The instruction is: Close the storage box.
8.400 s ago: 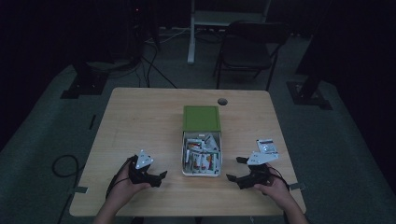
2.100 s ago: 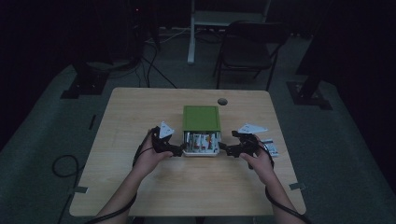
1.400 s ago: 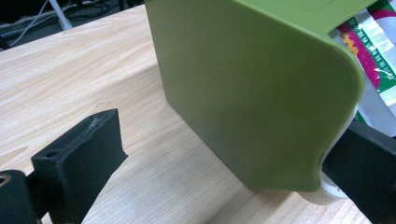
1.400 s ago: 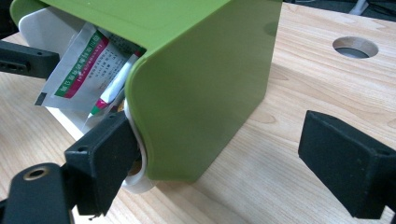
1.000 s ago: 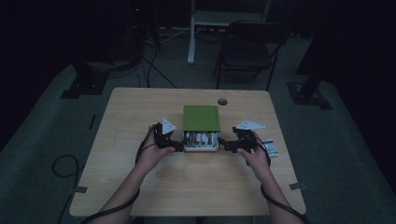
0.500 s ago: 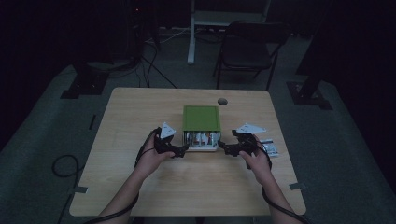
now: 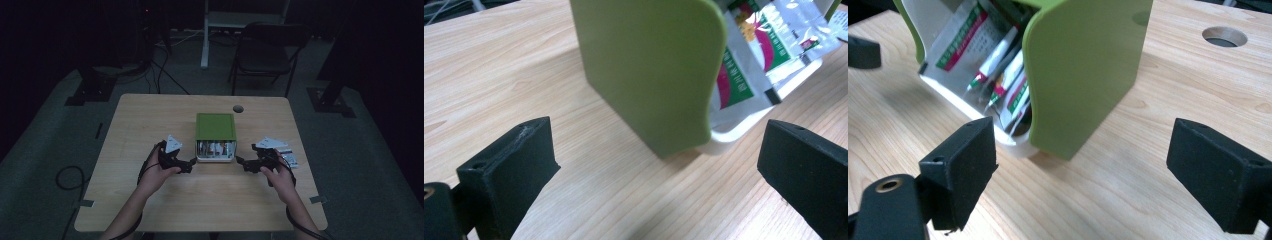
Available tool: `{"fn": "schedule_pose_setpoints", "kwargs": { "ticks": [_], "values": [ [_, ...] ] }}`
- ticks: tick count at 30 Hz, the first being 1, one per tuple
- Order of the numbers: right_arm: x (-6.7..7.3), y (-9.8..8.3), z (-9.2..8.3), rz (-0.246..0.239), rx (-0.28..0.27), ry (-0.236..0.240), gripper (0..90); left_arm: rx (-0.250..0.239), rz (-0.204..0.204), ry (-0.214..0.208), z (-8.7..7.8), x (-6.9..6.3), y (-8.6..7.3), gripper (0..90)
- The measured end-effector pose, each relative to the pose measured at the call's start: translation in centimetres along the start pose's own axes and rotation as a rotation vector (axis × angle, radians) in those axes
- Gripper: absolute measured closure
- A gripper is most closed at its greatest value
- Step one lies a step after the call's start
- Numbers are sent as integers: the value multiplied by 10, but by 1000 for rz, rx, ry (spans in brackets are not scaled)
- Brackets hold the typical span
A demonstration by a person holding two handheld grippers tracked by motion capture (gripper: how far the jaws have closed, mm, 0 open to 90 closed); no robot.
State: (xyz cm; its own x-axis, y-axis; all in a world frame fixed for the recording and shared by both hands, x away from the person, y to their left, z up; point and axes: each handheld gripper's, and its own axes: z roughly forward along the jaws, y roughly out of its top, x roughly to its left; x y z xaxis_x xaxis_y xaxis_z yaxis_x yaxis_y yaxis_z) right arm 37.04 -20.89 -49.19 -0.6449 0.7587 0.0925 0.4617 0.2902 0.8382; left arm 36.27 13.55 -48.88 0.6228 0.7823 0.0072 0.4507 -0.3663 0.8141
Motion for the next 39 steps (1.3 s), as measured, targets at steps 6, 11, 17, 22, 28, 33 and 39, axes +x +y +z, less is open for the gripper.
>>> {"fn": "schedule_pose_setpoints", "kwargs": {
  "ticks": [6, 11, 17, 22, 28, 33, 39],
  "values": [
    [0, -5, -5, 16, 0, 8, 121, 12, -15, 17, -8, 6, -8, 24],
    [1, -9, -9, 14, 1, 5, 114, 20, -32, 38, -13, 12, -17, 24],
    [0, -17, -14, 21, 11, -8, 113, 32, -65, 60, -20, 18, -27, 24],
    [-1, -23, -18, 21, 19, -14, 113, 37, -81, 75, -25, 23, -34, 24],
    [-1, -34, -23, 15, 34, -24, 114, 51, -106, 93, -30, 30, -47, 24],
    [0, -44, -26, 11, 48, -31, 114, 69, -130, 107, -35, 34, -61, 24],
    [3, -56, -28, -7, 73, -45, 114, 82, -153, 120, -42, 39, -74, 24]
  ]
}}
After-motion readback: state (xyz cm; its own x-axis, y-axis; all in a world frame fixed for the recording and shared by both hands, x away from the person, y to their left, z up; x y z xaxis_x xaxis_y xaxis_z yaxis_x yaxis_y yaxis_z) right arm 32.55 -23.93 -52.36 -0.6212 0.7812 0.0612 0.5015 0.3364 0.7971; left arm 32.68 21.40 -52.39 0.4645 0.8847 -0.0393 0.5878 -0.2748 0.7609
